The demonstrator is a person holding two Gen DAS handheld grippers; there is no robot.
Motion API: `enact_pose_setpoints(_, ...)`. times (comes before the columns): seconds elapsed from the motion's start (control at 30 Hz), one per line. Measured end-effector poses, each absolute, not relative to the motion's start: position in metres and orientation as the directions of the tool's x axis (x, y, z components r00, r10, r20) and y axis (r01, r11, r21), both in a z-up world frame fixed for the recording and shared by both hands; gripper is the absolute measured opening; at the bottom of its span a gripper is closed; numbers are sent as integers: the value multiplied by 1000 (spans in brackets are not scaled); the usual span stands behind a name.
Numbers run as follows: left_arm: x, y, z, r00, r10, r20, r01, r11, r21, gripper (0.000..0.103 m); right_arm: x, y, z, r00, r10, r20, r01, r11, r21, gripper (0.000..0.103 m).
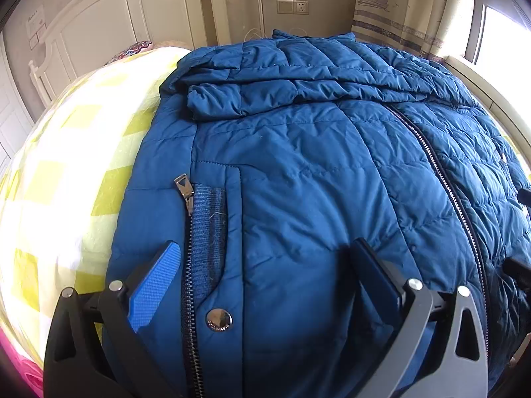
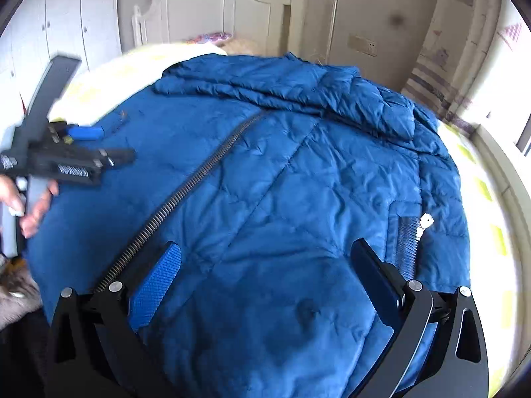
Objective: Fold large clothes
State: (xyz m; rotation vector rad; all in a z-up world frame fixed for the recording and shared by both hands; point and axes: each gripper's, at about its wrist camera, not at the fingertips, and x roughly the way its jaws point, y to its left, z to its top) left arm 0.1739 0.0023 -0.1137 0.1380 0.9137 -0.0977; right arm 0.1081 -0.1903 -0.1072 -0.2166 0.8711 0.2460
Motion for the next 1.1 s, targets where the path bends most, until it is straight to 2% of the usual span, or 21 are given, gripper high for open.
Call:
enact_pose_setpoints(0.07,174,3,-114,607,-30,-794,143,987,72,101,109,-200,-109,610,175,-772,-294,956,-16,98)
enact_pose_setpoints(0.17,162,5,-106,638,-3,-770,108,990,85,99,99,-205,-99,647,105,-755,-245,967,-75,98)
enact_pose_setpoints(0.2,152,5,-100,658,-21,-752,118,990,76,99,92,-208,-94,665,90,-742,-239,966,-97,98)
enact_pose_setpoints(0.27,123,-3,-86,676,-151,-722,234,972,16,100,74,-216,-85,695,125,-708,-254,964,-80,98)
enact_pose_setpoints(0.3,114,-7,-84,677,-179,-714,273,962,18,100,66,-220,-81,708,154,-689,-268,961,-61,98)
enact_pose_setpoints(0.37,93,-25,-85,678,-192,-710,351,933,83,100,54,-224,-82,708,188,-681,-298,953,-47,98)
enact_pose_setpoints(0.43,87,-44,-109,647,-117,-753,385,903,190,101,54,-220,-100,669,155,-727,-301,951,-75,98)
enact_pose_setpoints(0.5,84,-40,-119,674,-137,-726,367,915,168,101,50,-222,-113,675,141,-724,-272,960,-67,98)
enact_pose_setpoints(0.57,86,-33,-118,644,-160,-748,365,924,117,101,46,-224,-111,672,138,-727,-256,965,-53,98)
enact_pose_setpoints(0.7,69,-12,-102,686,-135,-715,325,936,136,101,20,-223,-91,729,109,-676,-260,957,-127,98)
enact_pose_setpoints(0.8,59,12,-110,689,-79,-721,269,951,152,101,14,-226,-104,699,153,-699,-290,953,-81,98)
enact_pose_setpoints(0.83,57,23,-118,676,-89,-732,256,959,120,101,16,-229,-114,674,154,-723,-284,957,-61,98)
enact_pose_setpoints(0.9,51,41,-121,672,-149,-725,244,969,27,101,11,-245,-118,682,220,-697,-251,966,59,98)
enact_pose_setpoints(1.0,41,48,-111,700,-111,-706,222,973,66,101,-3,-250,-105,708,158,-688,-223,975,-5,97)
enact_pose_setpoints(1.1,30,66,-101,744,-63,-665,160,983,86,101,-14,-280,-102,719,109,-687,-132,991,19,98)
